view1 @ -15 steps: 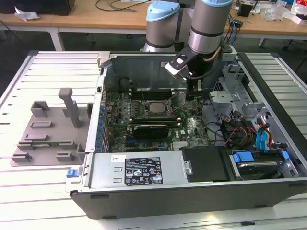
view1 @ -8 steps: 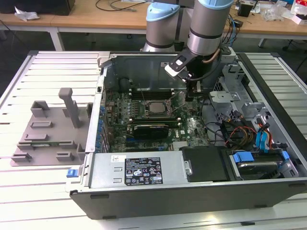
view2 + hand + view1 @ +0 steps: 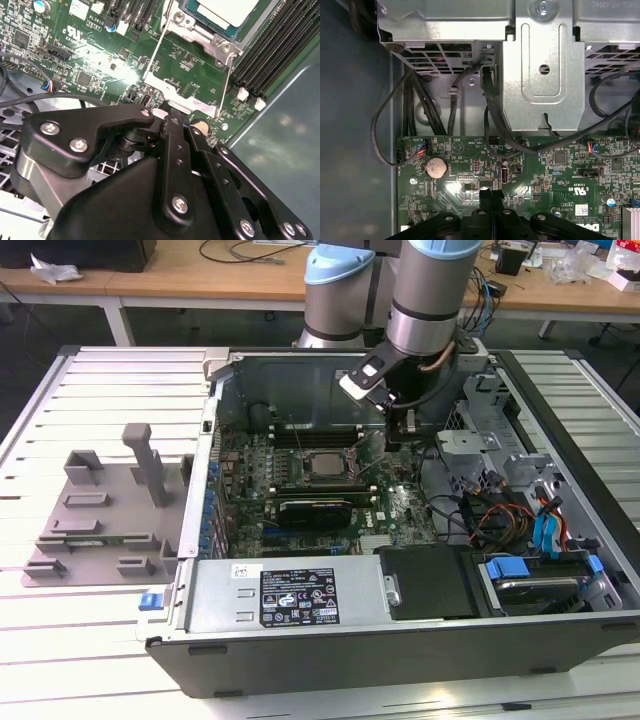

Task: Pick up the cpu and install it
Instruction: 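Close the cpu cover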

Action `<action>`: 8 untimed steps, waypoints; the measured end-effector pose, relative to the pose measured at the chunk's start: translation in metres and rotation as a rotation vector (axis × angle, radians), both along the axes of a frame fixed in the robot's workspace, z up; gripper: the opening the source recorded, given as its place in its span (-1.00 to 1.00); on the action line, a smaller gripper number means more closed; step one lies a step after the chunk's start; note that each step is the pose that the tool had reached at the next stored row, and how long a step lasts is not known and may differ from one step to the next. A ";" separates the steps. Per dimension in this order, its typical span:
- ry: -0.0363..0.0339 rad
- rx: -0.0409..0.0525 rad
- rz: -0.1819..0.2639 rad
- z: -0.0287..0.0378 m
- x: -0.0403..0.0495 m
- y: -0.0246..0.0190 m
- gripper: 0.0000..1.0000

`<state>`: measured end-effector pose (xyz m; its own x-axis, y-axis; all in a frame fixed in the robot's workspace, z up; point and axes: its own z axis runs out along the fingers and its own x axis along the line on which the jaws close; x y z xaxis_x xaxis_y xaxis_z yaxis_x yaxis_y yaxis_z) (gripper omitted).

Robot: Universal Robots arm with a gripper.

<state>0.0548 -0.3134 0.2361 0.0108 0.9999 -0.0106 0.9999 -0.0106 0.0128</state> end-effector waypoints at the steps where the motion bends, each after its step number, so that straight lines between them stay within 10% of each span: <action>1: 0.0000 0.0000 0.000 0.0000 -0.0005 0.0000 -0.79; 8: 0.0000 0.0001 0.000 0.0000 -0.0139 0.0001 -0.79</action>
